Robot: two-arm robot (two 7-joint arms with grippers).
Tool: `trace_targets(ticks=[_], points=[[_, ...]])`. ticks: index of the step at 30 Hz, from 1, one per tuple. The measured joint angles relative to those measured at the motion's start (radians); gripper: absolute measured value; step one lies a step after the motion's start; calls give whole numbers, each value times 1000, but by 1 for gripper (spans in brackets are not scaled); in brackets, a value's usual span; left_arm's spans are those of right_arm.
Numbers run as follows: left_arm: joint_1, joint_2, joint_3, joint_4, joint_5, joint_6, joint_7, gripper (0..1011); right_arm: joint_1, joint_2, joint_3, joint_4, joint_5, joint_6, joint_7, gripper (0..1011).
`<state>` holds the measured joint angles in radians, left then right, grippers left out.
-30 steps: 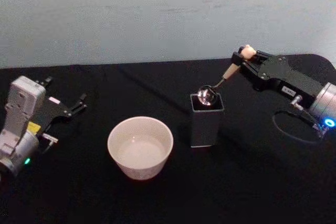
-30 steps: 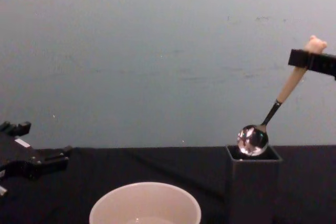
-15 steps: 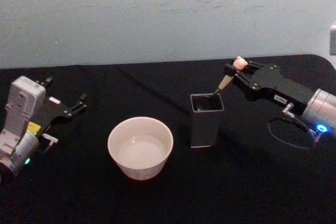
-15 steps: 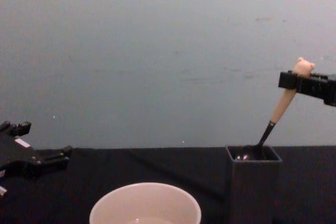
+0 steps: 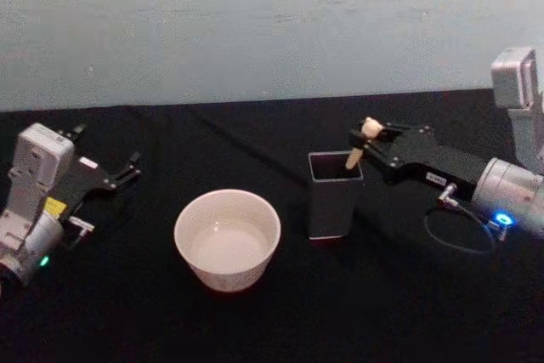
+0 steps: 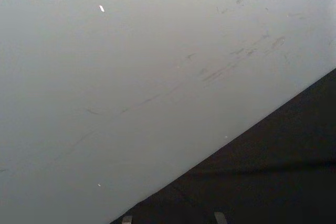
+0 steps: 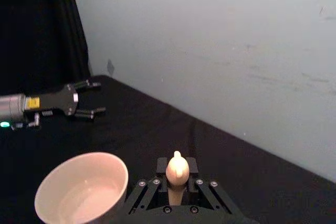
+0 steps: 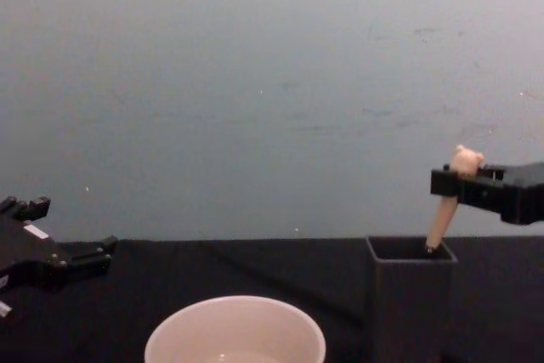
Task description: Pick up the stirring spoon with one hand, stir inside the cup, then place it back in its original position.
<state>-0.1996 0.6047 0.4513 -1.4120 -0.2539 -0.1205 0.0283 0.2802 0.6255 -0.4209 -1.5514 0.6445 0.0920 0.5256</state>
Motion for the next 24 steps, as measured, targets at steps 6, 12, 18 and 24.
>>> trace_targets(ticks=[6,12,18,24], points=[[0,0,0,0,0,0,0,1001,9,-9,-14,18,-24,17,0,207],[0,0,0,0,0,0,0,1001,15,-16,-23,32,-41,26,2,207],[0,0,0,0,0,0,0,1001,19,-24,-28,41,-52,39,1,207],[0,0,0,0,0,0,0,1001,23,-31,-32,46,-66,55,-6,207]])
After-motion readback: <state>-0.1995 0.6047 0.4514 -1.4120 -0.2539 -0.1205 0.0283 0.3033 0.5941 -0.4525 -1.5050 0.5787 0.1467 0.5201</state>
